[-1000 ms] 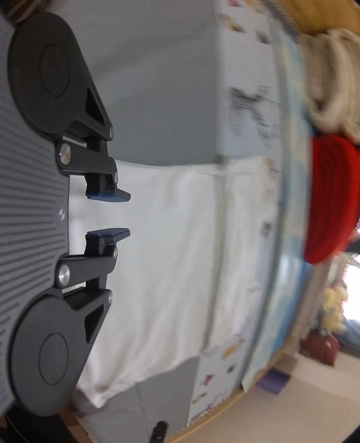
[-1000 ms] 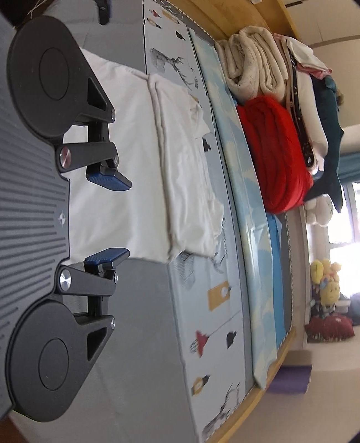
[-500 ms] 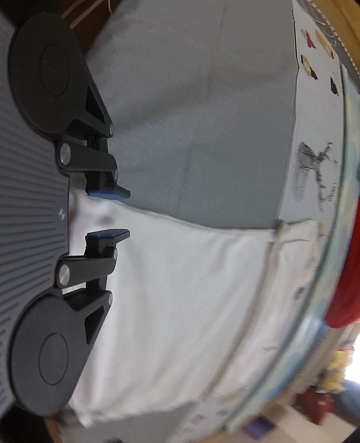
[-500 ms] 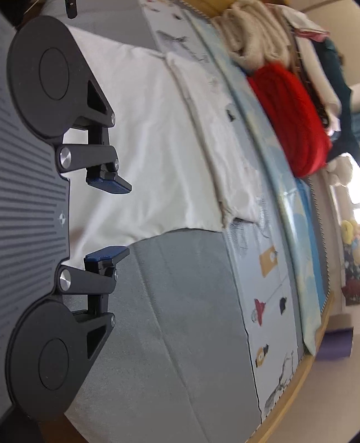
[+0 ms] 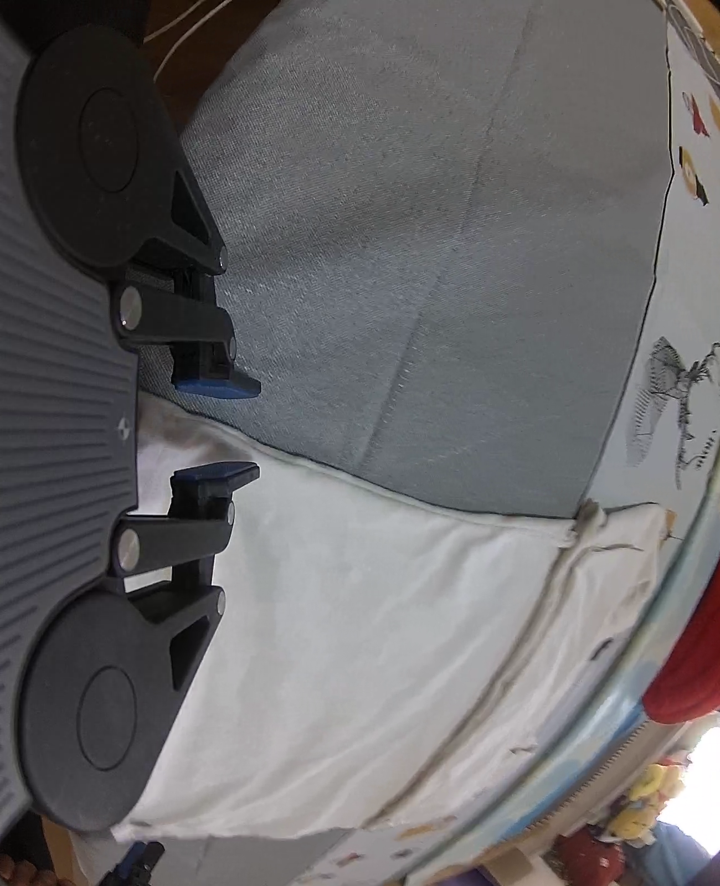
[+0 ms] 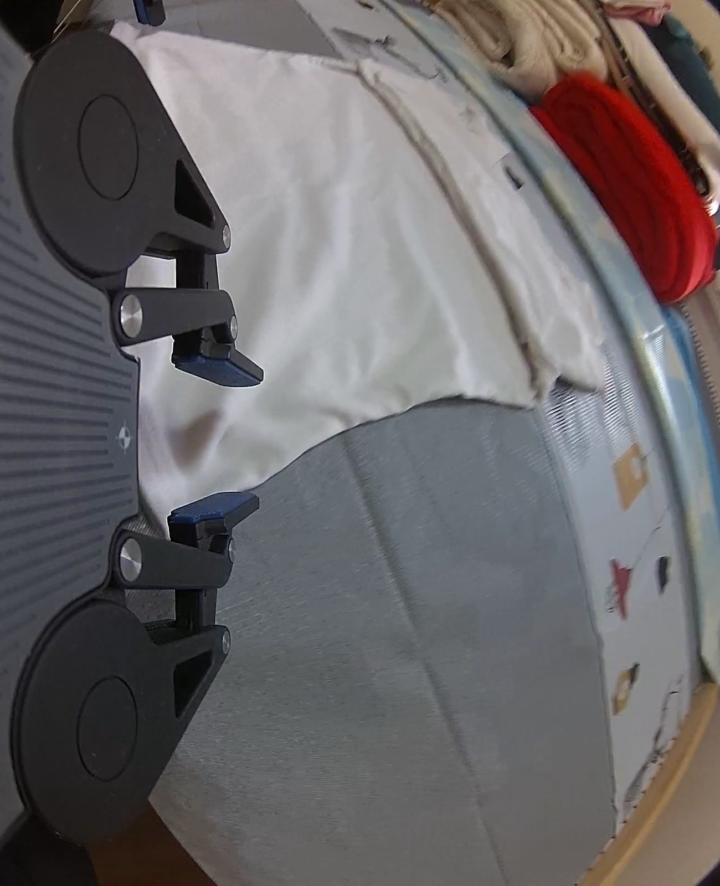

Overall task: Fold small clothes
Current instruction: 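Lower both tools to the shirt hem on the grey blanket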

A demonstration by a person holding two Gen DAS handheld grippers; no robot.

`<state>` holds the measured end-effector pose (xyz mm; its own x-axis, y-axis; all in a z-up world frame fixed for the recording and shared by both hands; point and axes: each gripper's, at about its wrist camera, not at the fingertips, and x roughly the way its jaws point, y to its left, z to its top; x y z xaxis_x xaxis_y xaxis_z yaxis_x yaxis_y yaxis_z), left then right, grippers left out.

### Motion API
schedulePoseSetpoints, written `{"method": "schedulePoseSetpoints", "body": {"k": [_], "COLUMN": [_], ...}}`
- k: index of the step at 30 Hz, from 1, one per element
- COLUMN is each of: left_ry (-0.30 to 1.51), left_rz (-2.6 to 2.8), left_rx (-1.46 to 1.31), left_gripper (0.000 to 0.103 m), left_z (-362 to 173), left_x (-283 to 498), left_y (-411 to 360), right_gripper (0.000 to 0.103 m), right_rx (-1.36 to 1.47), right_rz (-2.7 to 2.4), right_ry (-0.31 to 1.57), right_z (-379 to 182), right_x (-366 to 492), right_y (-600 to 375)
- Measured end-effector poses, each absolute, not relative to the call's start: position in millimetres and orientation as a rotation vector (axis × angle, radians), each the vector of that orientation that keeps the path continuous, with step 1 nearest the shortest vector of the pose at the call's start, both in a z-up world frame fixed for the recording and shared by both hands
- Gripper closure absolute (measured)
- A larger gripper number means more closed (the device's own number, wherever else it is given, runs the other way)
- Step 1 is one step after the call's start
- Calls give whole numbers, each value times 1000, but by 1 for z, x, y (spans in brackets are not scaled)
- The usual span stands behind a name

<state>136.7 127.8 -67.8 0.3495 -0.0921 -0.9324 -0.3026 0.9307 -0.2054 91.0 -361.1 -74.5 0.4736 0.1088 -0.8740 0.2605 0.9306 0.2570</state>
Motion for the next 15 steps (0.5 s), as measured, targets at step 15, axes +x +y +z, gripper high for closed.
{"method": "schedulePoseSetpoints", "body": {"k": [15], "left_ry": [1252], "left_rz": [93], "left_rx": [-297], "left_gripper": [76], "left_z": [-79], "left_x": [134], "left_y": [115], "right_gripper": [59], "right_rx": [303], "right_rz": [-189], "right_ry": [1181], "right_z": [-96], "right_x": [94], "right_y": [-354]}}
